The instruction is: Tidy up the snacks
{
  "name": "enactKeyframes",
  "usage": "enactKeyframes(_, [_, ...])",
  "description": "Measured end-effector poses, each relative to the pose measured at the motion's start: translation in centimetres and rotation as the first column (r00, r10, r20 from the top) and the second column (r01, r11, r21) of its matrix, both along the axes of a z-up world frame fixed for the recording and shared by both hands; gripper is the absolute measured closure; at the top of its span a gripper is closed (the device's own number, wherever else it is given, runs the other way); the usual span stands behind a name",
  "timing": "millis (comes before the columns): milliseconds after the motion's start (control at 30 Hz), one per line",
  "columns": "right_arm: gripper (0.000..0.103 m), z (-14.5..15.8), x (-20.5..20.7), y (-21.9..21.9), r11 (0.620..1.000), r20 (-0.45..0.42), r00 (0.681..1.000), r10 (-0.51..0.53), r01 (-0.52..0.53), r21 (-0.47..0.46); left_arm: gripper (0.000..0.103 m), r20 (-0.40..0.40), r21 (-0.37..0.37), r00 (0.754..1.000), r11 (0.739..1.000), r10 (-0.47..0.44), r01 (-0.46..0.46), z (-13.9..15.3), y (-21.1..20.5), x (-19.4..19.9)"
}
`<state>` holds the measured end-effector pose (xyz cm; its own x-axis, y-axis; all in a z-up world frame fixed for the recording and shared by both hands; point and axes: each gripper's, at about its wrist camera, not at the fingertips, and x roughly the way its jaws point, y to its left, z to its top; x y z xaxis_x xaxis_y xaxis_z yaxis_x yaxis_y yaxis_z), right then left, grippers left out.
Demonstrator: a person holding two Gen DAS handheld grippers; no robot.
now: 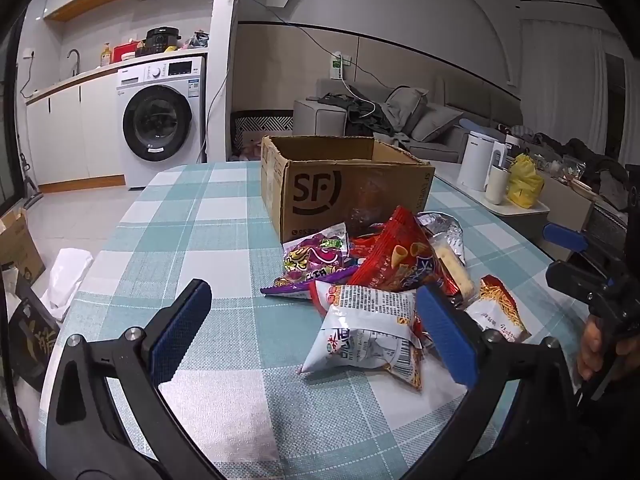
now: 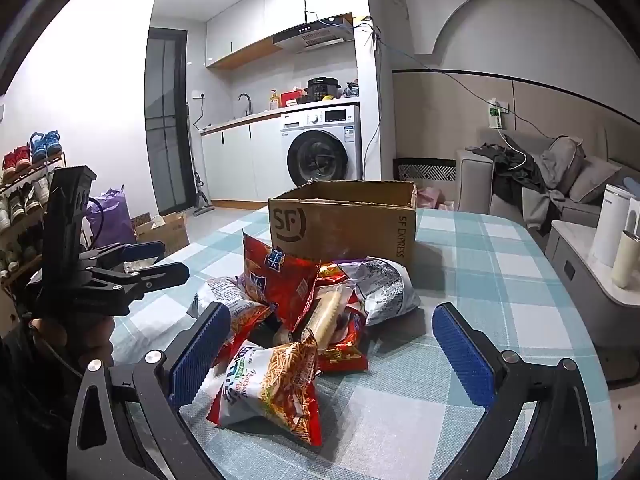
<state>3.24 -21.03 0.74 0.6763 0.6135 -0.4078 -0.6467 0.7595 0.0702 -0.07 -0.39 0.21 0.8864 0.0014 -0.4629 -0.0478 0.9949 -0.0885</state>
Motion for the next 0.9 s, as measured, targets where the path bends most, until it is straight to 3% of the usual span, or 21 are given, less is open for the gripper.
enactKeyframes(900, [0.000,-0.25,-0.16,0.62,1.000,-0.001,1.000,0.007,-0.007,-0.014,0.001,0.003,-0.001,1.000,1.000,0.006,-0.006,0.06,0.03,0.13])
